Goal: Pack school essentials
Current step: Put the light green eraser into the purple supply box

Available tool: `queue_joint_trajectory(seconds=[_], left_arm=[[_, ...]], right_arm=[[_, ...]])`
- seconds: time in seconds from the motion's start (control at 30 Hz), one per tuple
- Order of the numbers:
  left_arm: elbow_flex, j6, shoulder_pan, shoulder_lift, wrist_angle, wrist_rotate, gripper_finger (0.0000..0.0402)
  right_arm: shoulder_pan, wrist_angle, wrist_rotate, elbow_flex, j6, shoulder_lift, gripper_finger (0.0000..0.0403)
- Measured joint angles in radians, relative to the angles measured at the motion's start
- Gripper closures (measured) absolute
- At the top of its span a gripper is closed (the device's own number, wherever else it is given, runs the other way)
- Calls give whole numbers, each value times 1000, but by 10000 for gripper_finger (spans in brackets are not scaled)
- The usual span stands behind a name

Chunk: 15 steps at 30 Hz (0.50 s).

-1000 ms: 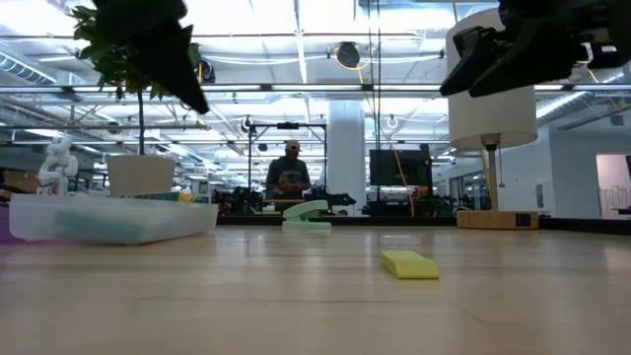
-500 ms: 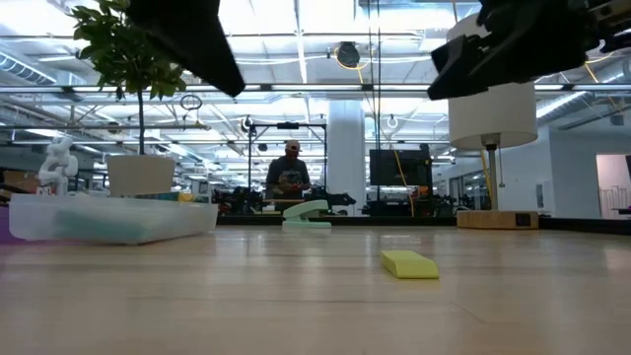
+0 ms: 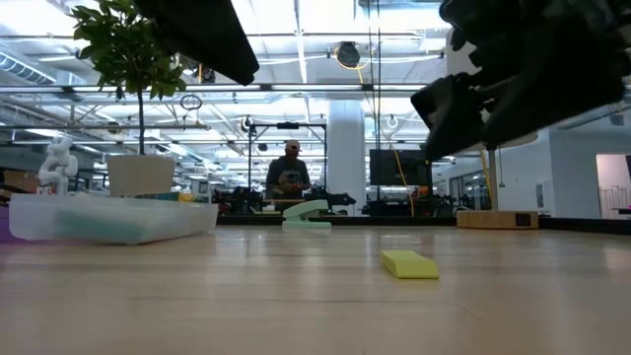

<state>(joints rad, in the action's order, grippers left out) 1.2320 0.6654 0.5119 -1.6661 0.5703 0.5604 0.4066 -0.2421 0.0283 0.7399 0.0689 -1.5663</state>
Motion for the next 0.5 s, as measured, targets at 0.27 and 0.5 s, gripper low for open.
queue_joint_trajectory(seconds=[0.27,0.5], left_arm=[[-1,-229,24,-57,-158,13,284],[-1,-471,1,-165,-383,-68,233]], right_arm=[[38,-30,4,43,45,-69,190],[113,30,79,43,123,-20,190]])
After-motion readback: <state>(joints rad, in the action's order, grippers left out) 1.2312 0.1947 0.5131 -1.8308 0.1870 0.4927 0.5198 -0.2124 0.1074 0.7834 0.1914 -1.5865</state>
